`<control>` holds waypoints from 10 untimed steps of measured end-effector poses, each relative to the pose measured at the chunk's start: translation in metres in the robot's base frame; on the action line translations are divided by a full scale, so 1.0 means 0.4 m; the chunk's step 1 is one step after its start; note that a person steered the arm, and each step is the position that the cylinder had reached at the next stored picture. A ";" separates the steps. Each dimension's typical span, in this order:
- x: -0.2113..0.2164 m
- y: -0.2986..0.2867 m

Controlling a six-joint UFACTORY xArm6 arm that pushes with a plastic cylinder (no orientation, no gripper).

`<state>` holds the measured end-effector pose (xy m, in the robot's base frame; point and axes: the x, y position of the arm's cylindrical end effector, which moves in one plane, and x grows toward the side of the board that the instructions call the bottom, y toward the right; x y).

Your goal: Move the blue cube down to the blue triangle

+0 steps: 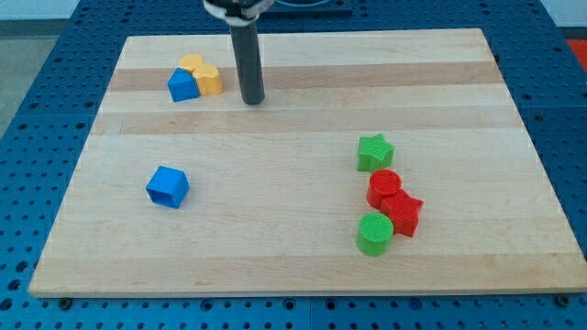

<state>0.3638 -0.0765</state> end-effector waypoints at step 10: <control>0.454 -0.233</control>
<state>0.5454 -0.1696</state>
